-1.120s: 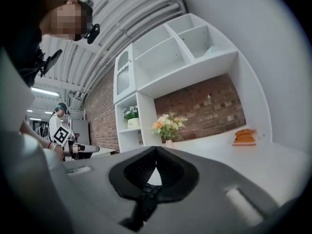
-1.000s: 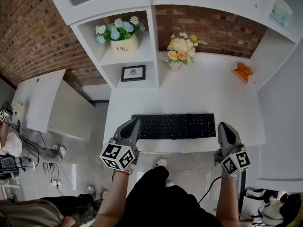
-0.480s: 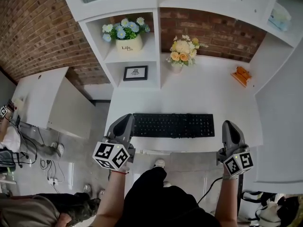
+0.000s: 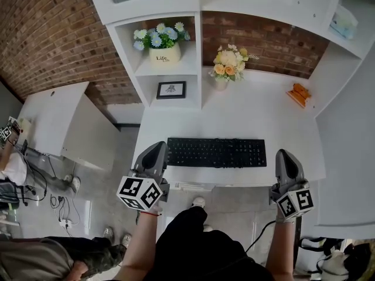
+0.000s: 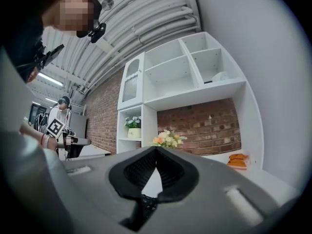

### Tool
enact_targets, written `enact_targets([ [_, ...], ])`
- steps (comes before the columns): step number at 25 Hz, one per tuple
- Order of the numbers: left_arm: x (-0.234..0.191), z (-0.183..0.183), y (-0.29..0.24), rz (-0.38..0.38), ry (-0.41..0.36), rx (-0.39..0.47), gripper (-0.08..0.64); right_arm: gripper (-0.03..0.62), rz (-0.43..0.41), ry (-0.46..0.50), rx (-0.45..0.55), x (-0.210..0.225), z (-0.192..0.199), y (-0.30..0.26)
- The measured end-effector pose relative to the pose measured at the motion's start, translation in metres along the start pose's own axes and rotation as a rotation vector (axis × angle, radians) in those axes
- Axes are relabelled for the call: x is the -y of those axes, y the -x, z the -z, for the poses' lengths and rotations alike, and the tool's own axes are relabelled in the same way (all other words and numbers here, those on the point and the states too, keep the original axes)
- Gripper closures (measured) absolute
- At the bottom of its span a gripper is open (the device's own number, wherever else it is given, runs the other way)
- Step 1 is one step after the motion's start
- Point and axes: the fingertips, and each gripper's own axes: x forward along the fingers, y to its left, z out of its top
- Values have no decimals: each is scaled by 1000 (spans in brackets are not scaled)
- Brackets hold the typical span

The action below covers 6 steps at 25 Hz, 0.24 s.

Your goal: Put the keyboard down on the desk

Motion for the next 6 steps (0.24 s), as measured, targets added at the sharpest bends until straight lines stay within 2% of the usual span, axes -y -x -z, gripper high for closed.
enact_targets([
  [6, 0, -5, 4, -8, 17, 13, 558, 595, 10, 31, 2, -4, -5, 4],
])
